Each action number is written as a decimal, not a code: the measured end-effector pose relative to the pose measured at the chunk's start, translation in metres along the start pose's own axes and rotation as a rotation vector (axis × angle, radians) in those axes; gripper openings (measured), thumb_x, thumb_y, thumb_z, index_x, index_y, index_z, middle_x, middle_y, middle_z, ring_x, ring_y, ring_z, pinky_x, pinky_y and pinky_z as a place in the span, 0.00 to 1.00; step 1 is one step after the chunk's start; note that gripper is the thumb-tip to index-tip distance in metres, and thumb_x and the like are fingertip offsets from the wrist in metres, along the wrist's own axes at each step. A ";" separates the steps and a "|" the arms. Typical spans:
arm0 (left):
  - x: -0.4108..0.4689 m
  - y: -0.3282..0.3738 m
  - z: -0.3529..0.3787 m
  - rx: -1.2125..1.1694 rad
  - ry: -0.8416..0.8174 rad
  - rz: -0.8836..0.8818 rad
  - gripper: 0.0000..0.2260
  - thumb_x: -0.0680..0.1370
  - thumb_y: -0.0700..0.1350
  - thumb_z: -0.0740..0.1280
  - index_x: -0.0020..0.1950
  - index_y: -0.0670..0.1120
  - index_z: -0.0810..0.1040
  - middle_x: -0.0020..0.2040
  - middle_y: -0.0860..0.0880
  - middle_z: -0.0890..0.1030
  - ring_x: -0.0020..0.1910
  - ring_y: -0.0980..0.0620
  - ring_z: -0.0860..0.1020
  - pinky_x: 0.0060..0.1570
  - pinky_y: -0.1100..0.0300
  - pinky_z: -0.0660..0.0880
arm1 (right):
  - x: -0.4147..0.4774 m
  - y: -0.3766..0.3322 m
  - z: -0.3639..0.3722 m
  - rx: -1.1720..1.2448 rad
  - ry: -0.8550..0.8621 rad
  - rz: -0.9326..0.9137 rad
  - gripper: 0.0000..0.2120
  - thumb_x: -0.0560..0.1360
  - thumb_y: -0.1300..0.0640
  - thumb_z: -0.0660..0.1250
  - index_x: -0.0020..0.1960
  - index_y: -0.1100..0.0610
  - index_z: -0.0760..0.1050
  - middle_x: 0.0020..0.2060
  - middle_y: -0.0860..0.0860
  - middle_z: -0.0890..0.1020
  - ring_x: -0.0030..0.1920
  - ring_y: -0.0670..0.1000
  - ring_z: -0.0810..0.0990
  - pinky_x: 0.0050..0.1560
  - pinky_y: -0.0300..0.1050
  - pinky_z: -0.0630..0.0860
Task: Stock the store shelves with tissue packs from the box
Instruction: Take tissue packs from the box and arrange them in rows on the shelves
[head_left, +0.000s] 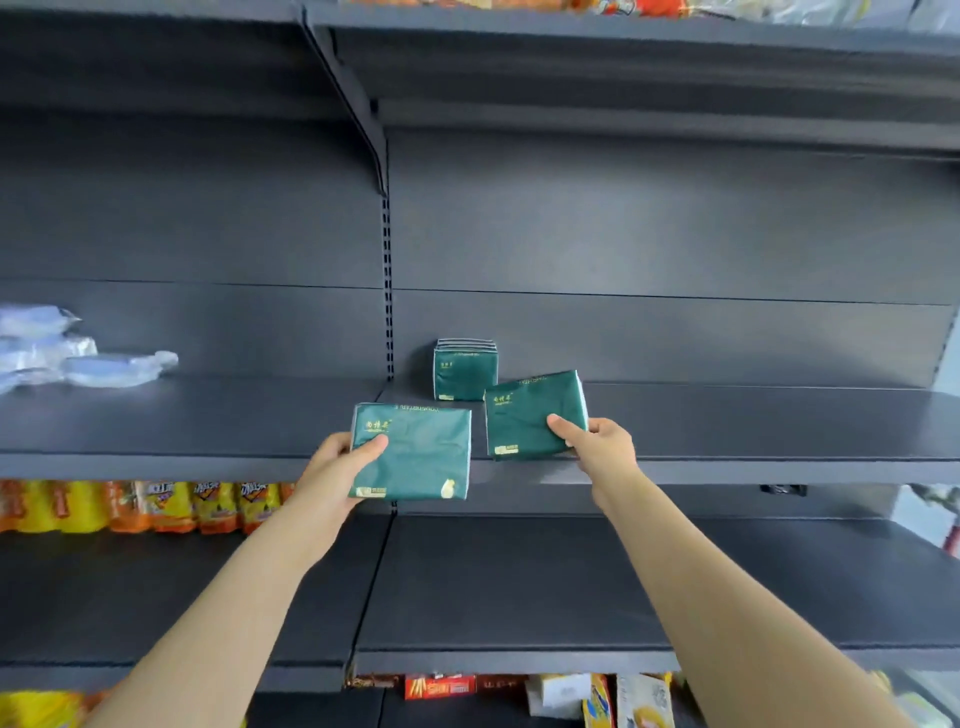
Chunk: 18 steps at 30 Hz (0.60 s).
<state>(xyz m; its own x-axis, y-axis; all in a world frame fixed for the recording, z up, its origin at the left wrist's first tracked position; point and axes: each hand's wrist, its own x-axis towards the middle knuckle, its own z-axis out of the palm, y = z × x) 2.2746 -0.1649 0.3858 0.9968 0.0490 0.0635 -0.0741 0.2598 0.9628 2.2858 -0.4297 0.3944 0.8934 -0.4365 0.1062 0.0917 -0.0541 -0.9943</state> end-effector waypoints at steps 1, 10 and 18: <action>0.006 0.003 0.001 0.005 -0.005 0.009 0.05 0.78 0.41 0.66 0.53 0.44 0.73 0.53 0.45 0.80 0.51 0.49 0.79 0.45 0.57 0.75 | 0.009 -0.003 0.006 -0.022 -0.001 -0.018 0.12 0.72 0.54 0.73 0.38 0.57 0.71 0.36 0.50 0.75 0.34 0.47 0.71 0.39 0.40 0.70; 0.089 0.017 0.007 0.144 0.032 0.104 0.04 0.79 0.43 0.65 0.52 0.47 0.72 0.53 0.46 0.80 0.55 0.46 0.79 0.63 0.44 0.71 | 0.114 0.006 0.078 -0.175 -0.003 -0.109 0.19 0.69 0.53 0.75 0.52 0.63 0.74 0.42 0.52 0.78 0.39 0.50 0.75 0.33 0.41 0.68; 0.143 0.003 0.009 0.151 0.092 0.104 0.03 0.79 0.44 0.64 0.51 0.49 0.71 0.51 0.49 0.79 0.53 0.49 0.78 0.62 0.47 0.71 | 0.172 0.025 0.132 -0.294 0.004 -0.123 0.20 0.70 0.52 0.74 0.51 0.61 0.69 0.47 0.54 0.75 0.43 0.52 0.73 0.37 0.42 0.67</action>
<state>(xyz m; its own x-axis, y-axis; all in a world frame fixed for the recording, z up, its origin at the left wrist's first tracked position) 2.4170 -0.1654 0.4003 0.9764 0.1579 0.1471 -0.1641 0.1011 0.9812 2.4995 -0.3878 0.3869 0.8816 -0.4141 0.2265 0.0677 -0.3640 -0.9289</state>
